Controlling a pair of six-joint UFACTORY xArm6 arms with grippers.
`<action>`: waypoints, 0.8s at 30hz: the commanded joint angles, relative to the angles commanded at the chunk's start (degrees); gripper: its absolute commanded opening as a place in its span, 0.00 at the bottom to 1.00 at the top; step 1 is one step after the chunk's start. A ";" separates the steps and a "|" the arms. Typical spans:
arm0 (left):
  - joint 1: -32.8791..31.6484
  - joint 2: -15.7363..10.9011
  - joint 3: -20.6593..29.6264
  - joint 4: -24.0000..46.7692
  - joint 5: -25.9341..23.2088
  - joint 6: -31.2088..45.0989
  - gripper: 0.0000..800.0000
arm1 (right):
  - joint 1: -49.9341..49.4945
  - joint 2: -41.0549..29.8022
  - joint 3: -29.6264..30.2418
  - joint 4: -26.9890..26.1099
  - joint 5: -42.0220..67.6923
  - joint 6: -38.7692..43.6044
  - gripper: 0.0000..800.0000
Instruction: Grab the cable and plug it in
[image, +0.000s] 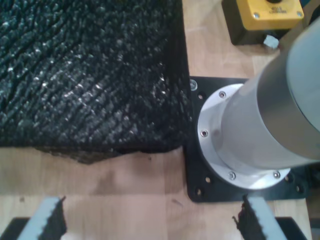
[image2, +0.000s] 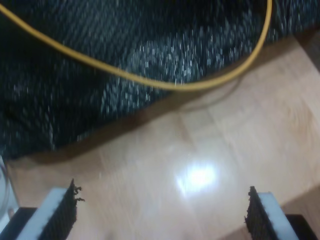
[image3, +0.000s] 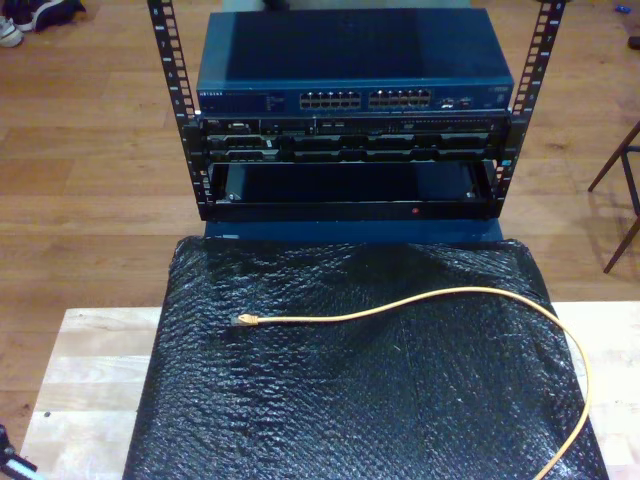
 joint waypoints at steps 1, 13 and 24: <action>-0.44 0.00 0.00 -0.44 0.00 -0.26 1.00 | 1.14 -0.09 -0.18 0.09 0.00 0.62 1.00; -3.52 -0.09 0.00 -2.73 -0.18 -3.78 1.00 | 15.82 0.00 -2.64 0.26 -0.62 10.81 1.00; -6.07 -0.09 -0.09 -3.69 -0.26 -7.56 1.00 | 26.64 0.44 -3.43 1.23 -8.00 17.41 1.00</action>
